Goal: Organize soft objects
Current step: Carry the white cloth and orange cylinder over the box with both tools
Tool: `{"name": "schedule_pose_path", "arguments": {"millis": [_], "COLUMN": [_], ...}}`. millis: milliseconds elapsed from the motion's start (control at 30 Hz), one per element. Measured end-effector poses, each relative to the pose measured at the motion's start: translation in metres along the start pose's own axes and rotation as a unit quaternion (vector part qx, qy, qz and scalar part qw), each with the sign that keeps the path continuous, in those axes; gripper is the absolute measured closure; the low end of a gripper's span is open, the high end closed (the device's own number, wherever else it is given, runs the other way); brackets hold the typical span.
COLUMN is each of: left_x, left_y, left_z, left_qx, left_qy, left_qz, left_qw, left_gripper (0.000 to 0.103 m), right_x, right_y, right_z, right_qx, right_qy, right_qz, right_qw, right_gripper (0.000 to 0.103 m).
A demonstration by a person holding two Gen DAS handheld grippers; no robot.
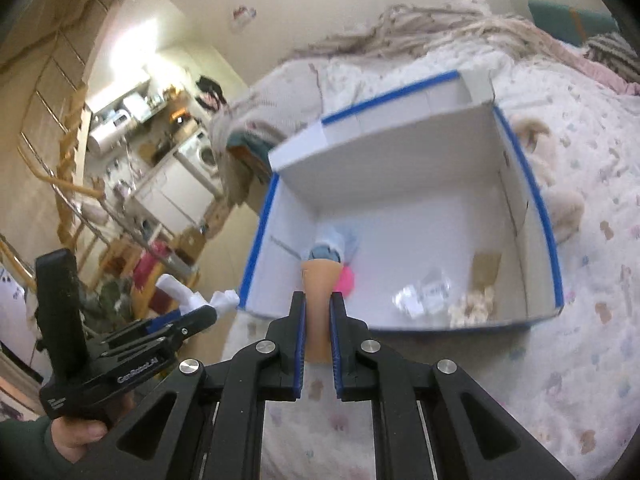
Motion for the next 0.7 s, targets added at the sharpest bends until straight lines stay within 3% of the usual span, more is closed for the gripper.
{"name": "schedule_pose_path", "arguments": {"millis": [200,700], "left_x": [0.003,0.027], "left_y": [0.01,0.052], "left_z": [0.026,0.055], "left_qx": [0.006,0.001], "left_qy": [0.0,0.028], "left_qz": [0.011,0.011], "left_qw": [0.9999,0.9996], "left_gripper": [0.079,0.078], "right_x": [0.015,0.061], "right_y": [-0.002,0.033], "right_z": [0.019,0.036], "right_qx": [0.016,-0.025], "right_qy": [0.002,-0.002], "right_qz": [-0.012,-0.058], "right_qw": [1.0,0.998], "right_gripper": [0.091,0.091]}}
Point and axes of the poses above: each gripper's, at about its wrist camera, not at the fingertips, and y roughly the way its jaws point, x to its right, z to its top, the point moved 9 cm from there along y, roughly the way its jaws point, and after that the axes turned 12 degrees about -y, right-handed, at the moved point
